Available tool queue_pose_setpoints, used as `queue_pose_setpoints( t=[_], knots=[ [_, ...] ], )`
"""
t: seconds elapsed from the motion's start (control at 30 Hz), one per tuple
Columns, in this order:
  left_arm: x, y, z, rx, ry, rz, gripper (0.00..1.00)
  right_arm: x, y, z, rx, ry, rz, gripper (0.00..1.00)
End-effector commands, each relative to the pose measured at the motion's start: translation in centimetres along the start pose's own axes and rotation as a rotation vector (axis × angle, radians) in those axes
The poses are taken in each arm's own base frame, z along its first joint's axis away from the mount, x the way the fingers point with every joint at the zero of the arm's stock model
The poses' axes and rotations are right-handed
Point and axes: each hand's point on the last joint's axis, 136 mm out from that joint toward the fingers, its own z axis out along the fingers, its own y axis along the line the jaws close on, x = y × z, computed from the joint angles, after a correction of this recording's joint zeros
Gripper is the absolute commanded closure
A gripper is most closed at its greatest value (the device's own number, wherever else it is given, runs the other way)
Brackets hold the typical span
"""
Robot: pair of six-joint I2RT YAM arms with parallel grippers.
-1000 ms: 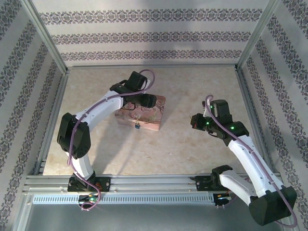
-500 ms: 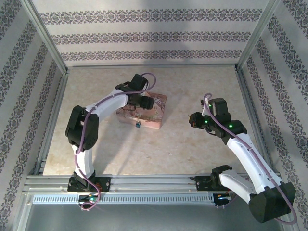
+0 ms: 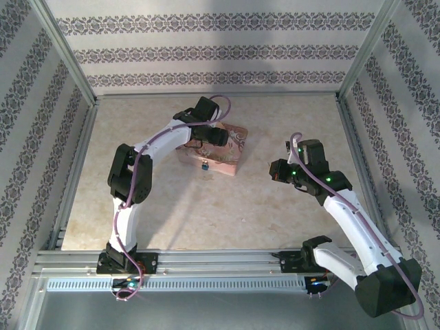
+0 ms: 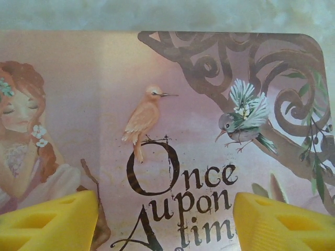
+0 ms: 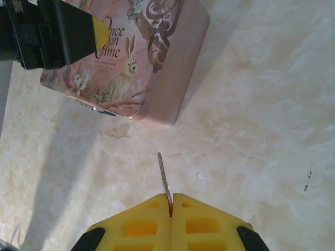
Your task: Unlock a padlock with a key
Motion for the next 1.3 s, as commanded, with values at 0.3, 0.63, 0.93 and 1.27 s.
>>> queue_pose_setpoints(
  t=[0.3,0.63,0.93,1.27],
  knots=[
    [-3.8,-1.5,-8.0,0.038,-0.198,0.09,0.29,-0.5,2.4,-0.9,-0.063,-0.015,-0.018,1.0],
    [-1.1,-0.6,-12.4,0.04,-0.38,0.063,0.25,-1.0,4.0,-0.6,-0.088,-0.005,-0.056,1.0],
    [3.6,0.1,-11.6,0.074,-0.354,-0.015,0.25,-1.4,6.2,0.6,-0.123,0.029,-0.095,1.0],
    [8.2,0.8,-10.6,0.122,-0.372,-0.072,0.26,-3.8,9.6,1.9,-0.208,0.054,-0.106,1.0]
  ],
)
